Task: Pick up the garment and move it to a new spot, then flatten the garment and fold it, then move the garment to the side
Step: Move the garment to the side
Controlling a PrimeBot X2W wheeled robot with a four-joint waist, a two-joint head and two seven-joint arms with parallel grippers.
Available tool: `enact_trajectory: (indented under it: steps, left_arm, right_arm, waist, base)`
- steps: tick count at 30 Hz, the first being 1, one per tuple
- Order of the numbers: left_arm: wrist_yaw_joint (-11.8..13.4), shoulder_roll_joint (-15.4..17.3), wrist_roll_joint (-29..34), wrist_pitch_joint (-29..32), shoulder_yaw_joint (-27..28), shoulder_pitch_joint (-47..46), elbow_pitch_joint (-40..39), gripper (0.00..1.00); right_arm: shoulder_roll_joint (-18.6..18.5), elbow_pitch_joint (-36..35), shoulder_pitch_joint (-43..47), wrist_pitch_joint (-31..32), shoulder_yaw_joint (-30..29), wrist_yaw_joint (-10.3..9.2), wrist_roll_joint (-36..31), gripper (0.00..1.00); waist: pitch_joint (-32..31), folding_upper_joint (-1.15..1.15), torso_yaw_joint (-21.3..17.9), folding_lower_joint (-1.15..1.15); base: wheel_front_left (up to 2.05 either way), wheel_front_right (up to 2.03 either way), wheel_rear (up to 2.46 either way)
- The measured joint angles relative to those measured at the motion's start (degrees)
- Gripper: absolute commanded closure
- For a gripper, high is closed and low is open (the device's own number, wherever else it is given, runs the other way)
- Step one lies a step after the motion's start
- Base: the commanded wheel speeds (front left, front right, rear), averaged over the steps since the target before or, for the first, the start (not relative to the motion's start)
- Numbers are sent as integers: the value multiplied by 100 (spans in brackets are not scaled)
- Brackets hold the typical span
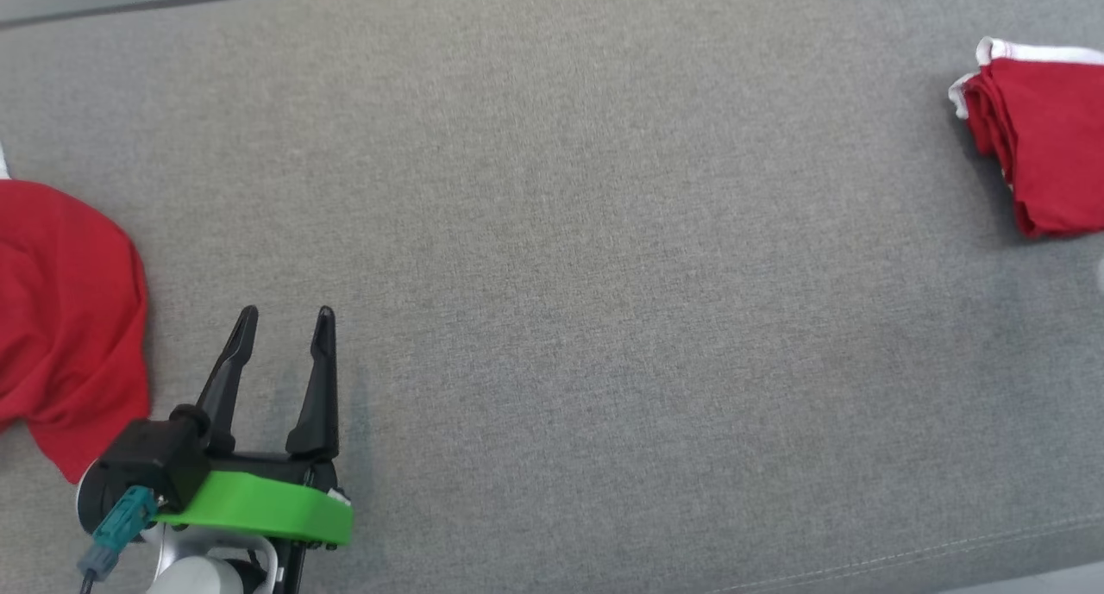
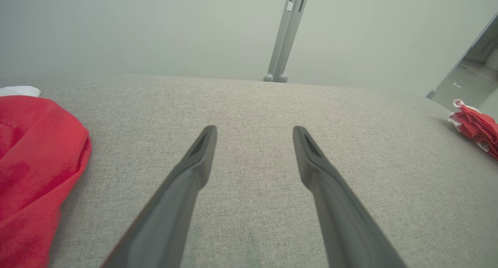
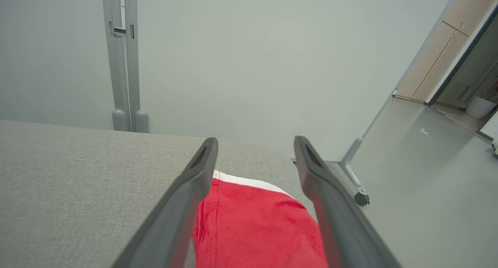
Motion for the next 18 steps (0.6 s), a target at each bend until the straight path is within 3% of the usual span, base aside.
enact_trajectory:
  steps: [8, 15, 18]
  left_arm:
    - [-16, -226, -27, -204, 402, 347, 557, 0]
    - [-212, -475, 330, -224, 800, 541, 828, 0]
    - [-330, -625, 460, -231, 1007, 728, 983, 0]
  right_arm:
    - [759, -1248, 1878, -10, -56, 1, 87, 0]
    - [1300, -1373, 2675, -330, -156, 4, -369, 0]
    - [1371, -1357, 2898, -411, -37, 3, -463, 0]
  waist:
    - [-774, 0, 179, 0]
    - [-1053, 0, 490, 0]
    - [-1163, 0, 585, -1]
  base:
    - [0, 0, 0]
    - [0, 0, 0]
    - [0, 0, 0]
